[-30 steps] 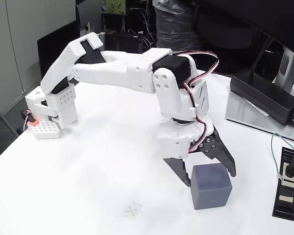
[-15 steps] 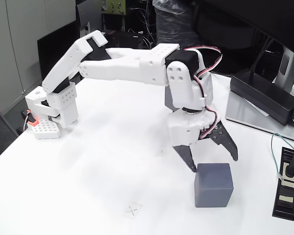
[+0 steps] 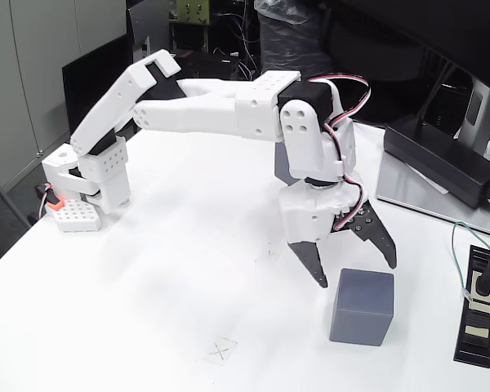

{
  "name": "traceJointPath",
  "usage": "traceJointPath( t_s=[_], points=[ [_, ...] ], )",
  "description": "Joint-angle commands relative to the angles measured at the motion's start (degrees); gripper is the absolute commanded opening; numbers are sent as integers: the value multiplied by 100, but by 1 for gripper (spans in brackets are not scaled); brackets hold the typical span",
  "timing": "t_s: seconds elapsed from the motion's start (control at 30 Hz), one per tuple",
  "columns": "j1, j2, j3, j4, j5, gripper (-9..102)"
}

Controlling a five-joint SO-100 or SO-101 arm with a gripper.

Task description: Stack the three blocks in an ordered color.

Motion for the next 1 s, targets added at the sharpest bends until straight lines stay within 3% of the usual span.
traceJointPath(
  t_s=[0.0,0.97],
  points=[
    [167,44,-149,-26,26,32],
    [229,-70,-246,-483,237,33]
  ],
)
